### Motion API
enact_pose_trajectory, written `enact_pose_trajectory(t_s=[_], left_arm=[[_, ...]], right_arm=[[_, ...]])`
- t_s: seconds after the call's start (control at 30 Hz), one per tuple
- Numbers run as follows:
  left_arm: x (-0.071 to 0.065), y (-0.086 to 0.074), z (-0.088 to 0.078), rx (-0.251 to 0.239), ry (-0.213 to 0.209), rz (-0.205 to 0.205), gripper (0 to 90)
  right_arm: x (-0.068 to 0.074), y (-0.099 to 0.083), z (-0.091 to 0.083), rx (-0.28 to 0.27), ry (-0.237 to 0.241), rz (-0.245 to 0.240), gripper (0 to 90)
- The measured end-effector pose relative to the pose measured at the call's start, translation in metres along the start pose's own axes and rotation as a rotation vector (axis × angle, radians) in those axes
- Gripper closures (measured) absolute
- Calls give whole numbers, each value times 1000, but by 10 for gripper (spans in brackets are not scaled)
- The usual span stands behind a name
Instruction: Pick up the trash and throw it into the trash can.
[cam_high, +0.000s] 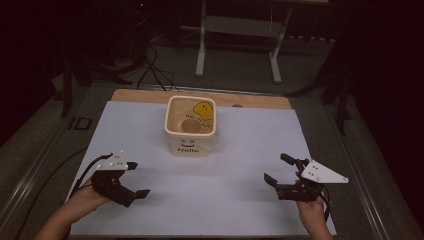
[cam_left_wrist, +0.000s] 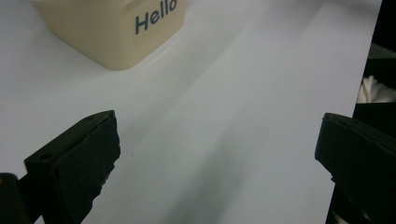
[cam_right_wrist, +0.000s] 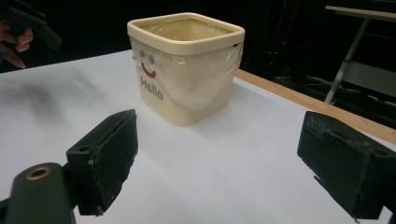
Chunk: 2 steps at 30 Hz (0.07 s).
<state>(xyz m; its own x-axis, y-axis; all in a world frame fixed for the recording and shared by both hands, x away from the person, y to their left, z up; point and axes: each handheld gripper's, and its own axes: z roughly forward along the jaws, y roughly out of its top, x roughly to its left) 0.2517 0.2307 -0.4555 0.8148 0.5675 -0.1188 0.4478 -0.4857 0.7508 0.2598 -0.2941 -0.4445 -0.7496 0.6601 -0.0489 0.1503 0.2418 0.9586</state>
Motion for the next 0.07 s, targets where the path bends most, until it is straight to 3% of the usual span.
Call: enact_pose_trajectory(t_s=[0.07], left_arm=[[0, -1, 0, -4, 9, 4, 8]], right_arm=[[0, 0, 0, 0, 1, 0, 123]])
